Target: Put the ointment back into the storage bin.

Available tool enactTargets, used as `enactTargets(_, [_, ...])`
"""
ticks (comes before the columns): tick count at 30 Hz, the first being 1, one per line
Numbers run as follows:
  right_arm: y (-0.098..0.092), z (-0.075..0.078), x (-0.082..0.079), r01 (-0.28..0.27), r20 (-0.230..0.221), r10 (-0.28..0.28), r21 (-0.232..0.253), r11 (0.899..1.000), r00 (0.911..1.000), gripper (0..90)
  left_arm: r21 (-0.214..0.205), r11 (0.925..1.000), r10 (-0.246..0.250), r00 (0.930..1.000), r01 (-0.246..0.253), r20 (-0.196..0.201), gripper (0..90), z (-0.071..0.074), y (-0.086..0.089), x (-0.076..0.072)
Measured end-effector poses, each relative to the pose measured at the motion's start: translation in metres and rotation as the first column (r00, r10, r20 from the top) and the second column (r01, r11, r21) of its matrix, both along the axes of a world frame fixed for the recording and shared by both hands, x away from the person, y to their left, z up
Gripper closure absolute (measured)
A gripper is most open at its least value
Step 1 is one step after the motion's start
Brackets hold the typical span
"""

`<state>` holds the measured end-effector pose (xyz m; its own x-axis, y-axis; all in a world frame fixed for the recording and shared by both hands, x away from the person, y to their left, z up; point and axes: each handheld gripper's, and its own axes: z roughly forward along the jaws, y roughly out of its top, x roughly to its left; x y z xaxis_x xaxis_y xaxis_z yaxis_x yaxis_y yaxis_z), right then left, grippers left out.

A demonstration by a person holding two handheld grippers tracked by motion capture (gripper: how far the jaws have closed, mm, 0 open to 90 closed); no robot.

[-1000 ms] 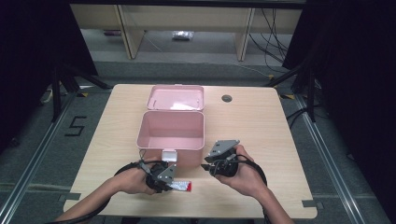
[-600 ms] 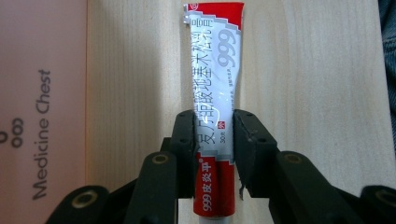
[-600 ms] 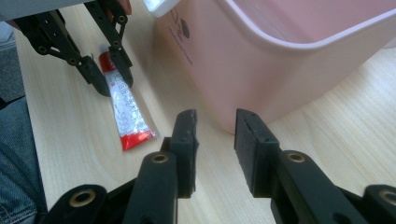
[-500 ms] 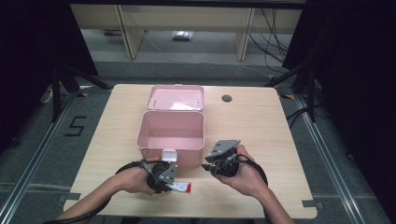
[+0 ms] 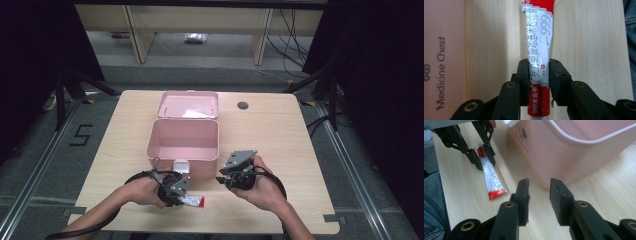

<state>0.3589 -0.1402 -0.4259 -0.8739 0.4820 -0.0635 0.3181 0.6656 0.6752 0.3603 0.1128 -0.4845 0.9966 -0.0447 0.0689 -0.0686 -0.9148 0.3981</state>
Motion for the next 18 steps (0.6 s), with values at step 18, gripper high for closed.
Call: enactTargets(18, [0.0032, -0.0026, -0.0015, 0.013, -0.019, -0.013, 0.023, 1.0, 0.9997, 70.5, -0.048, 0.9988, 0.003, 1.0, -0.003, 0.002, 71.8, 0.0063, 0.0063, -0.0033])
